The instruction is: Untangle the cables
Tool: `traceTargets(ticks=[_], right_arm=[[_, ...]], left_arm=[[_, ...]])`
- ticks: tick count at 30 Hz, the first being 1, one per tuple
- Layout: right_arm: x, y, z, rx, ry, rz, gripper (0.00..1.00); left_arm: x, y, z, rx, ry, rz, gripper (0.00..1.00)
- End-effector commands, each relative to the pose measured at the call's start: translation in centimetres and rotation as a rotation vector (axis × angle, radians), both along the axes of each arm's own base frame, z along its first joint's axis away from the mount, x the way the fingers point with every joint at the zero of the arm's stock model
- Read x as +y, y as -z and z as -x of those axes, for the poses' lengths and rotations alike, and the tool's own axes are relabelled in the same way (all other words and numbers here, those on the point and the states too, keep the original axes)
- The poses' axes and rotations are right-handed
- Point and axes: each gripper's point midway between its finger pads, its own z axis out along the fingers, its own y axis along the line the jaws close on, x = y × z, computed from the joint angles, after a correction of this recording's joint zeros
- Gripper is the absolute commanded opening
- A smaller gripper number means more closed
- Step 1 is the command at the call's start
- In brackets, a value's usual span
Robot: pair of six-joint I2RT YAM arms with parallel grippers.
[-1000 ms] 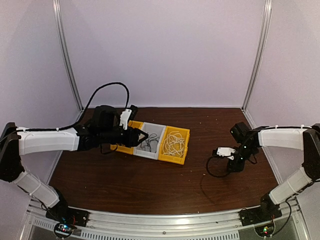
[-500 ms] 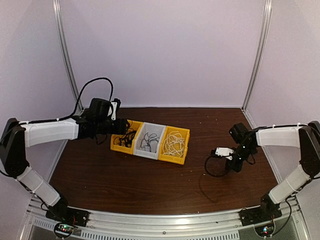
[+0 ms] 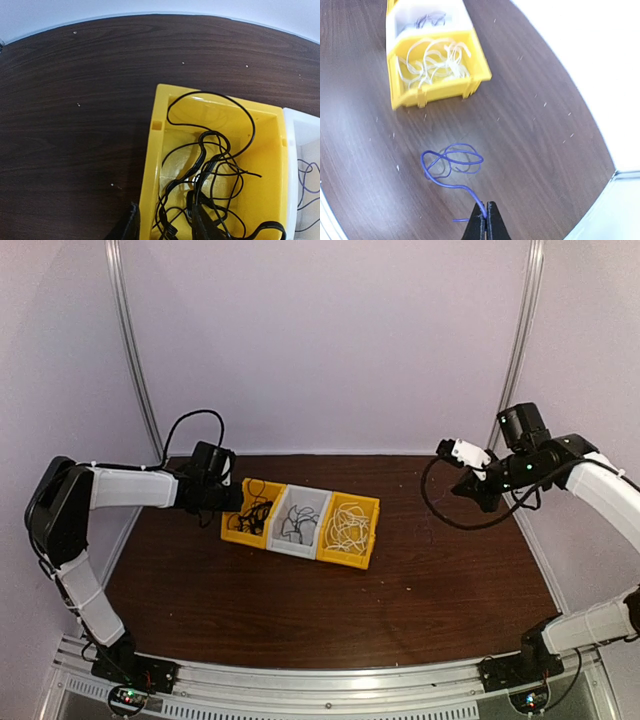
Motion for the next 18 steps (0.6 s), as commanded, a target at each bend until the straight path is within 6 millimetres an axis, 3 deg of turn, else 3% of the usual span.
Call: traceTargets(ticks=[1, 5, 7, 9, 14, 18], right_arm=[[2.3, -5.3, 0.2, -0.044, -0.041, -0.148, 0.00], [4.7, -8.9, -0.6, -0.127, -0.090, -0.220, 0.00], [6.0, -9.7, -0.8, -0.148, -0.115, -0.232, 0.00], [7.3, -9.9, -0.9, -0.145, -0.142, -0.241, 0.00], [9.8, -9.8, -0.7, -0.147, -0.198, -0.232, 0.00], [12.4, -10.5, -0.8, -0.151, -0.254, -0.223, 0.00]], left_arm=[[0.5, 0.1, -0.8, -0.004, -0.039, -0.011, 0.33], [0.6, 0.6, -0.4, 0.011, -0.035, -0.016, 0.27], [0.8, 0.3, -0.3, 0.003, -0.043, -0.016, 0.36], [0.6, -0.5, 0.0, -0.023, -0.020, -0.002, 0.42], [1.9, -2.7, 0.3, -0.091, -0.061, -0.016, 0.45], [2.5, -2.0, 0.1, -0.086, -0.083, -0.049, 0.55]])
